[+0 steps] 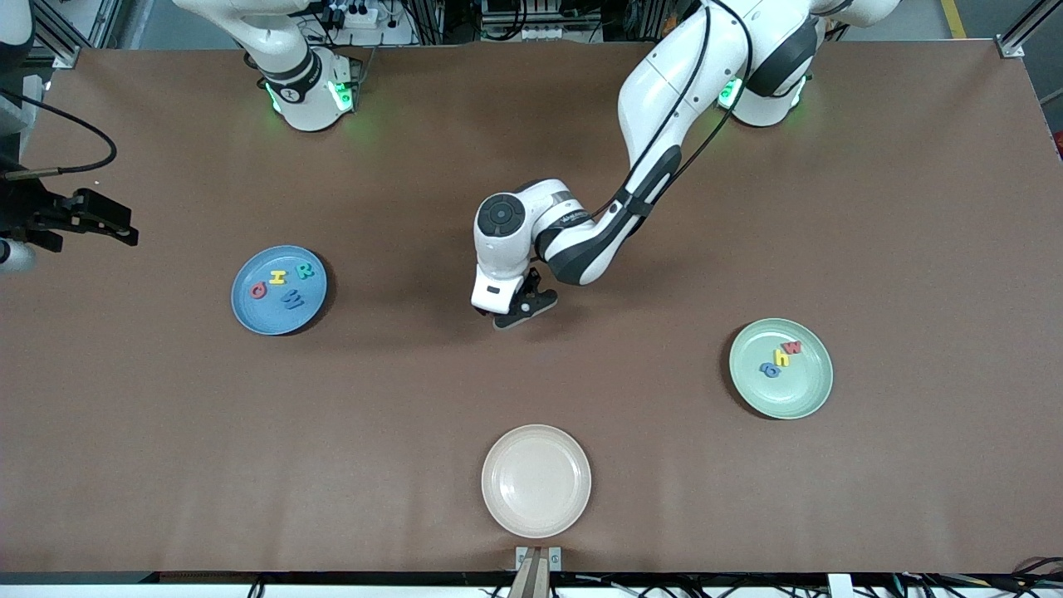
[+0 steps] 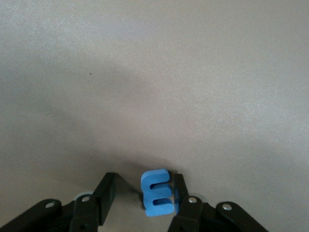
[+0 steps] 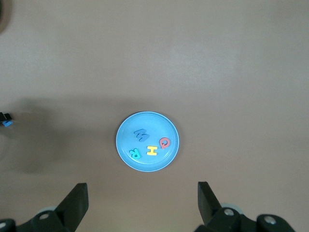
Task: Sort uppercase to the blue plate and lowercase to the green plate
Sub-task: 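Carry the blue E to the green plate with the left gripper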
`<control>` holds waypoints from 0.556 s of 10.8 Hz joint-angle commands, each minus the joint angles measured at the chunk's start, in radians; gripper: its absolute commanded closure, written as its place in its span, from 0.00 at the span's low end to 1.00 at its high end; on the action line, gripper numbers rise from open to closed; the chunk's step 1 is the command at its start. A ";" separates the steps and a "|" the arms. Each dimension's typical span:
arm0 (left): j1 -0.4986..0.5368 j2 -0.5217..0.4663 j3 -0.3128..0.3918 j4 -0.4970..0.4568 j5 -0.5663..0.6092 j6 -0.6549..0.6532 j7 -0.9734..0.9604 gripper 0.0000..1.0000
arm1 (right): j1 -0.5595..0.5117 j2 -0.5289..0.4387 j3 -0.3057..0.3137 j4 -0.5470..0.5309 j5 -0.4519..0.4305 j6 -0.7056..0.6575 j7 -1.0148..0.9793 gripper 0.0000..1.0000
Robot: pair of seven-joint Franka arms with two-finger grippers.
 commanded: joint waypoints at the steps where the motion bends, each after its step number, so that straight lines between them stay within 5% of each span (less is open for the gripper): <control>1: -0.014 0.020 0.012 0.031 -0.016 0.011 -0.003 0.71 | -0.024 -0.005 0.023 0.013 -0.014 -0.032 0.024 0.00; 3: -0.014 0.024 0.012 0.032 -0.016 0.016 -0.004 0.80 | -0.042 -0.006 0.026 0.013 -0.010 -0.034 0.024 0.00; 5: -0.014 0.026 0.014 0.031 -0.016 0.019 -0.012 1.00 | -0.042 -0.005 0.023 0.004 -0.014 -0.034 0.024 0.00; 6: -0.012 0.012 0.015 0.028 -0.014 0.013 -0.012 1.00 | -0.044 -0.006 0.022 0.006 -0.016 -0.032 0.023 0.00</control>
